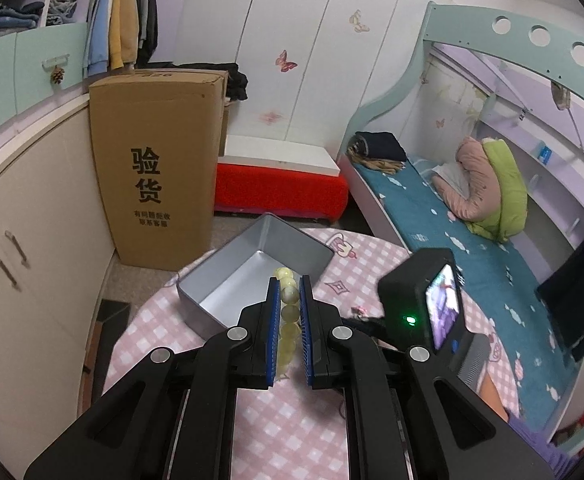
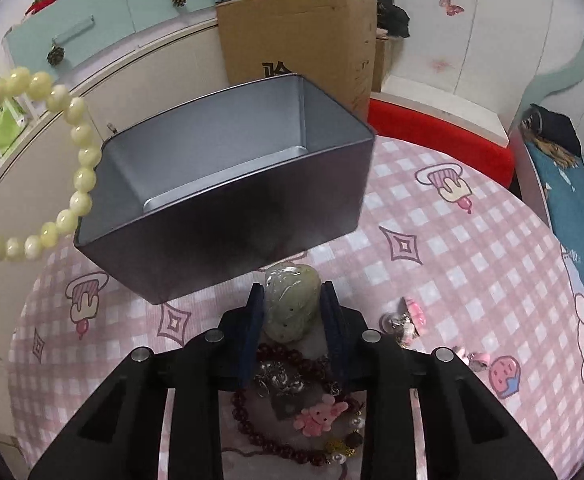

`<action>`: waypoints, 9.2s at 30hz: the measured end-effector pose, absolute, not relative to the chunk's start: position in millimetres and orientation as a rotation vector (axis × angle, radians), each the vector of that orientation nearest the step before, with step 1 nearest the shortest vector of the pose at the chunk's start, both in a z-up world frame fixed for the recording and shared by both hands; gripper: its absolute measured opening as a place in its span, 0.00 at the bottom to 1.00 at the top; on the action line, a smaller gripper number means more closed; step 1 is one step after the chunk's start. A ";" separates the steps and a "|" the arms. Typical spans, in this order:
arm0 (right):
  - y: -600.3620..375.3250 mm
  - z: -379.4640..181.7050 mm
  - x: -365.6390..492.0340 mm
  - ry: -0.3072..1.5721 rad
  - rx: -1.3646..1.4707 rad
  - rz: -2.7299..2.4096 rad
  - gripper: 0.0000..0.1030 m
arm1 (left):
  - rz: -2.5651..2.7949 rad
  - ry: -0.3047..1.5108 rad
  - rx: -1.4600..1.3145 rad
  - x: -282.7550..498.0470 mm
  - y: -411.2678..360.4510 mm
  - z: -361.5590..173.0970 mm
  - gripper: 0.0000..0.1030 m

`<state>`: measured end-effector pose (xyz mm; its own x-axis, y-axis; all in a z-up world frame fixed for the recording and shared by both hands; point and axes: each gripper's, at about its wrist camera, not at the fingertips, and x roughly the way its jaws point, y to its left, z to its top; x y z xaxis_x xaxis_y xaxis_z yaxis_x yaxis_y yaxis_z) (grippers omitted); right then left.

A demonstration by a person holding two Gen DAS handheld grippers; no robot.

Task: Organize jewelry
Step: 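Carry the bracelet and jade pendant over the grey metal box with both tools, then open the left tool to drop the bracelet while the right drops the pendant into the box, then reach the left tool to the dark red bead bracelet and grasp it, then grasp the pearl earring with the right tool while the left lifts the red bracelet, then carry both items into the grey box and open both tools, then withdraw both open tools from the box back over the table, then reach the left tool to the pink bunny charm and close on it, then grasp the pink bunny keychain with the right tool while the left lifts its charm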

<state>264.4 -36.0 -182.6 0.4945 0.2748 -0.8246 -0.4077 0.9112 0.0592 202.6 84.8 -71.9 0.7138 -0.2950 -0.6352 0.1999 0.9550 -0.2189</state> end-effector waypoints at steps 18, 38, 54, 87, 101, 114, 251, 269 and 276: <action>-23.2 -98.9 282.5 0.816 -0.038 0.475 0.27 | -0.266 0.823 -0.143 266.7 93.6 -99.7 0.10; -2.5 -120.5 292.2 0.876 -0.099 0.460 0.29 | -0.225 0.905 -0.188 283.9 107.4 -132.0 0.12; -102.9 -82.1 218.3 0.765 -0.071 0.328 0.43 | -0.216 0.713 -0.198 197.9 73.9 -81.2 0.66; -169.8 -182.6 179.2 0.912 -0.007 0.260 0.45 | -0.066 0.938 -0.029 204.8 8.2 -194.6 0.08; -138.2 -186.3 199.6 0.893 -0.077 0.290 0.45 | -0.259 0.898 -0.161 178.8 40.1 -153.6 0.08; -142.1 -185.8 195.4 0.892 -0.089 0.276 0.18 | -0.403 0.762 -0.182 174.4 35.8 -89.3 0.08; -143.9 -173.4 210.6 0.916 0.013 0.284 0.42 | -0.104 0.926 -0.054 193.0 51.2 -193.0 0.15; -114.6 -184.5 230.7 0.929 -0.054 0.272 0.42 | -0.222 0.920 -0.127 165.8 76.0 -181.4 0.15; -101.8 -187.0 234.2 0.904 -0.120 0.241 0.40 | -0.223 0.935 -0.138 168.4 78.5 -183.1 0.15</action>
